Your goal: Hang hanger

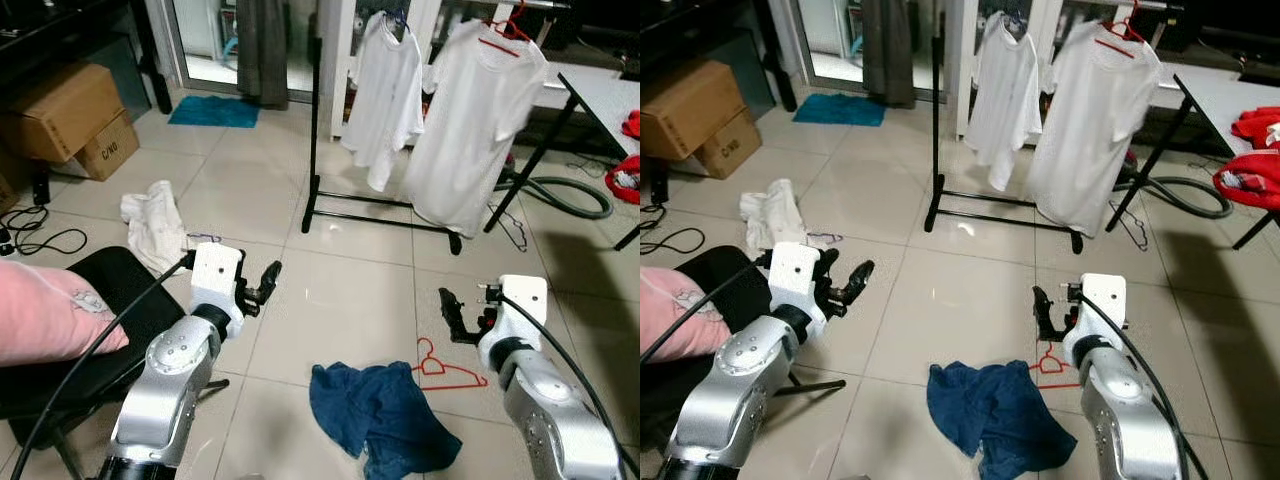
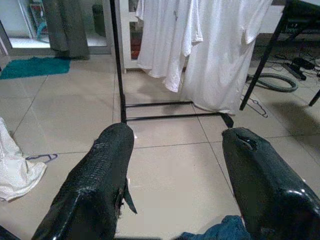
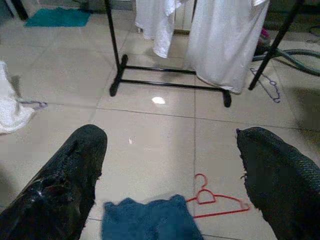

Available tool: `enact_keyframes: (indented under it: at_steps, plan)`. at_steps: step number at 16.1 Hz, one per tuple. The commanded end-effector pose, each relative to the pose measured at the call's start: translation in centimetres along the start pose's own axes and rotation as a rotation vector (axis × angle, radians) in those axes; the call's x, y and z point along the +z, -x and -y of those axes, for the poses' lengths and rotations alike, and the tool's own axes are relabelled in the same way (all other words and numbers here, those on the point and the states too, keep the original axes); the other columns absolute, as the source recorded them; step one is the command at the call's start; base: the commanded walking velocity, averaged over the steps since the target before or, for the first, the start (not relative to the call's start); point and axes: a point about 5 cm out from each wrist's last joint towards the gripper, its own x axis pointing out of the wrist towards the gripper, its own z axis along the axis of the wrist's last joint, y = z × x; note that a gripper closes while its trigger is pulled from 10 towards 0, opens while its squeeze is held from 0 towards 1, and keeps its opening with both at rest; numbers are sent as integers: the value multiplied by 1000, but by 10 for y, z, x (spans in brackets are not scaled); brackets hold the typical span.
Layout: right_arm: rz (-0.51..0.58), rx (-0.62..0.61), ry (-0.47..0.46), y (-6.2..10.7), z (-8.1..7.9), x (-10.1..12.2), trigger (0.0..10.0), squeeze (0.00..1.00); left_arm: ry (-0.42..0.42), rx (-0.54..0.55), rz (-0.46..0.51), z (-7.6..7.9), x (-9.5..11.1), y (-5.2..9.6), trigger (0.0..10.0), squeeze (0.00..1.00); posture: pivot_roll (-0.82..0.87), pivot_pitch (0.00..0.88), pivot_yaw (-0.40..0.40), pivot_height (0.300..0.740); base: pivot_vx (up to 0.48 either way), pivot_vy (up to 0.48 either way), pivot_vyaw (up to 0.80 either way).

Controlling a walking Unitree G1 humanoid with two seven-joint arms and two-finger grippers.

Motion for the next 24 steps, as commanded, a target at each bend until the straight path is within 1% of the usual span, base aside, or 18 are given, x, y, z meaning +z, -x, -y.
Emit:
enact_keyframes:
  at_steps: [1,3,5,6,8,11,12,13,15,18,20,24]
  plan:
    - [43,5,14,0,-1,9,10000,0,-1,3,5,-2,1,-1,10000,0,-31,23,12,740,330,0,800]
    - [59,2,-10,0,-2,11,10000,0,7,17,-4,-4,-1,-1,10000,0,-32,27,13,740,345,0,0]
    - [54,28,9,4,-3,9,10000,0,19,22,1,-6,0,1,10000,0,-33,18,15,740,381,0,0]
    - [52,48,-13,5,-4,7,10000,0,19,30,2,-6,-1,2,10000,0,-29,13,11,740,401,0,0]
    - [32,84,41,4,-9,5,10000,0,1,19,4,-5,0,3,10000,0,-16,10,2,740,398,0,319]
    - [15,171,62,7,-21,1,10000,0,12,19,15,-5,2,6,10000,0,-6,1,-20,740,393,0,800]
    - [9,179,69,8,-21,0,10000,0,13,20,15,-4,1,7,10000,0,-4,0,-27,740,390,0,800]
    - [-10,191,99,10,-20,-4,10000,0,9,18,12,-3,0,8,10000,0,-3,0,-31,740,386,0,800]
    - [-20,199,100,12,-19,-7,10000,0,3,15,1,-2,-3,11,10000,0,-5,0,-35,740,379,0,0]
    - [-7,214,112,14,-20,-5,10000,0,6,14,1,-2,-3,13,10000,0,-3,0,-37,740,377,0,0]
    - [-8,185,121,13,-17,-5,10000,0,6,18,3,-3,-2,14,10000,0,0,0,-38,740,390,0,0]
    - [9,178,107,10,-19,0,10000,0,-2,24,7,-6,2,13,10000,0,9,6,-33,740,392,0,0]
